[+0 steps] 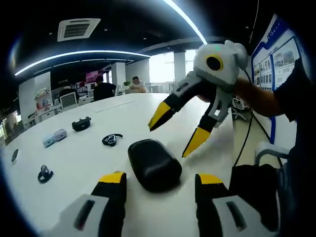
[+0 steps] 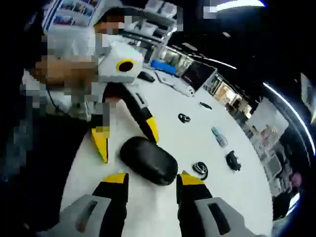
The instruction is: Pick up the earbuds from the table and place the earbuds into the earbud case
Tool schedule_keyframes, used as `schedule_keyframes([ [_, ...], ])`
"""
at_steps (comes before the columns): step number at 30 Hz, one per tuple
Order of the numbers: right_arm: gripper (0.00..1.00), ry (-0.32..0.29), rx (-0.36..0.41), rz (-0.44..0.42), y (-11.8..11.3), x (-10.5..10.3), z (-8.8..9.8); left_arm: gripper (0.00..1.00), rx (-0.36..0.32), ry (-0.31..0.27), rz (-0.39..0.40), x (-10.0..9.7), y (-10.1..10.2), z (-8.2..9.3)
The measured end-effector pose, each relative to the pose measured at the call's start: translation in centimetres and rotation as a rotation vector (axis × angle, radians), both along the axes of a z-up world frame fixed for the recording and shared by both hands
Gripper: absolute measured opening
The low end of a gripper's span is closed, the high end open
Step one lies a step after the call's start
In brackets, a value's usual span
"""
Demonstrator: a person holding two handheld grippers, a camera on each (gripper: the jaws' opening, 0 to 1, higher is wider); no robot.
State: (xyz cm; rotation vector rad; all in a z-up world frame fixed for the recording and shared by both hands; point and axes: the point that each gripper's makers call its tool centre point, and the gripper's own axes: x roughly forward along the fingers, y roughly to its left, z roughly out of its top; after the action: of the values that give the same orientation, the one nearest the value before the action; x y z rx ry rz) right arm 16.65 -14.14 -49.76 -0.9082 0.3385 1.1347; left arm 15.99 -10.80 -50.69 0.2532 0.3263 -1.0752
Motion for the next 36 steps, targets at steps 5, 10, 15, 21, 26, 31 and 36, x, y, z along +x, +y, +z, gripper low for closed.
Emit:
schedule_keyframes([
  [5, 0.37, -0.164, -0.192, 0.170, 0.6, 1.1, -0.4, 0.56, 0.003, -0.004, -0.006, -0.2, -0.3, 0.0],
  [10, 0.28, -0.157, -0.202, 0.271, 1.4, 0.4, -0.7, 0.56, 0.018, -0.007, -0.010, 0.0, -0.4, 0.1],
  [15, 0.27, -0.140, -0.169, 0.289, 2.6, 0.1, -0.8, 0.59, 0.015, -0.010, 0.003, 0.7, -0.3, 0.0],
  [21, 0.25, -0.096, -0.164, 0.261, 3.0, 0.3, -0.7, 0.60, -0.002, -0.013, 0.008, 1.1, -0.2, 0.0],
  [26, 0.16, -0.080, -0.176, 0.260, 3.1, -0.3, -0.2, 0.59, -0.013, -0.012, 0.017, 1.4, 0.5, -0.1],
  [31, 0.15, -0.220, -0.262, 0.307, 3.2, -0.4, -0.3, 0.59, -0.024, -0.010, 0.023, 1.5, 0.7, -0.1],
  [36, 0.11, -0.379, -0.314, 0.380, 3.6, -0.9, -0.6, 0.57, -0.024, -0.016, 0.032, 2.2, 0.8, -0.1],
])
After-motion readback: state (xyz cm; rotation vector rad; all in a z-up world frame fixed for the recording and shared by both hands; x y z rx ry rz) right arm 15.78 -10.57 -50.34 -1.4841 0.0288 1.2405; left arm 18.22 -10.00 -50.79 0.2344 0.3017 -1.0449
